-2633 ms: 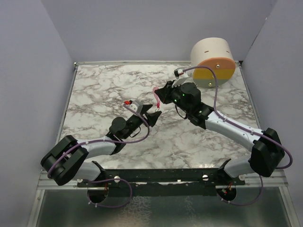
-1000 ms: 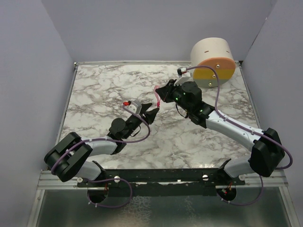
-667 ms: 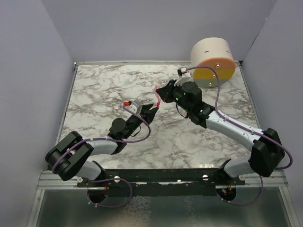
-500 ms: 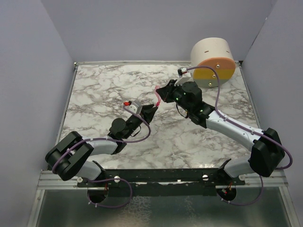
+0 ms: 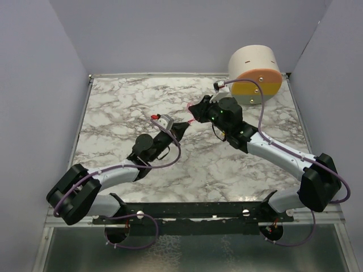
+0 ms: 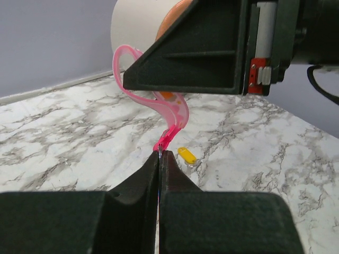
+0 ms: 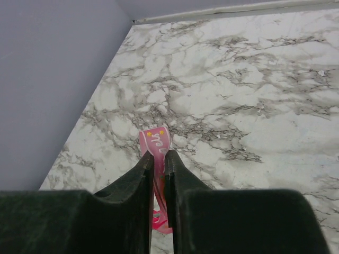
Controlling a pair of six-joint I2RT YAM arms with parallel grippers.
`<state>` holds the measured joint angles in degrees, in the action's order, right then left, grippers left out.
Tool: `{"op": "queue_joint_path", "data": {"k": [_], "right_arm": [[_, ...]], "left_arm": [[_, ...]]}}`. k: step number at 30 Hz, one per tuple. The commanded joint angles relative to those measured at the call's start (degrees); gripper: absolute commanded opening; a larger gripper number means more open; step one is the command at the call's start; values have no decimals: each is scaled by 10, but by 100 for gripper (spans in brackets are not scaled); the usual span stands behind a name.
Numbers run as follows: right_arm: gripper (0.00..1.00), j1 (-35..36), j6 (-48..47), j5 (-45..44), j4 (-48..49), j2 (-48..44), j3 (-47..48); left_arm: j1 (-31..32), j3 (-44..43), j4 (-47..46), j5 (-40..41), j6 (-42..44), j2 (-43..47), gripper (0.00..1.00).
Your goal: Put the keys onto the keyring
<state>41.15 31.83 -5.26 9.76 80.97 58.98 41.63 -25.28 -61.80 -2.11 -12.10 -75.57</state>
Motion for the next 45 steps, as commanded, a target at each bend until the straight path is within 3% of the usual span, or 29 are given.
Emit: {"op": "queue_joint_path", "data": {"k": [1,6,11,23,45], "right_arm": [[17,-5,-27,-6,-37,-4,27],[39,-12,-50,-23,-62,-6,45],[51,-31,-60,-25,-82,-15,56],[52,-42,-74,-131,-133,-118,-39],[47,-43,-96,-118,-114,-103,-112]], "left_arm": [[-3,-43,119,-6,-19,42,0],[-4,-106,256,-6,-38,53,0],[-11,-174,386,-23,-57,43,0],[-24,-252,520,-15,-74,32,0],[-38,-319,601,-29,-103,-16,0]]}}
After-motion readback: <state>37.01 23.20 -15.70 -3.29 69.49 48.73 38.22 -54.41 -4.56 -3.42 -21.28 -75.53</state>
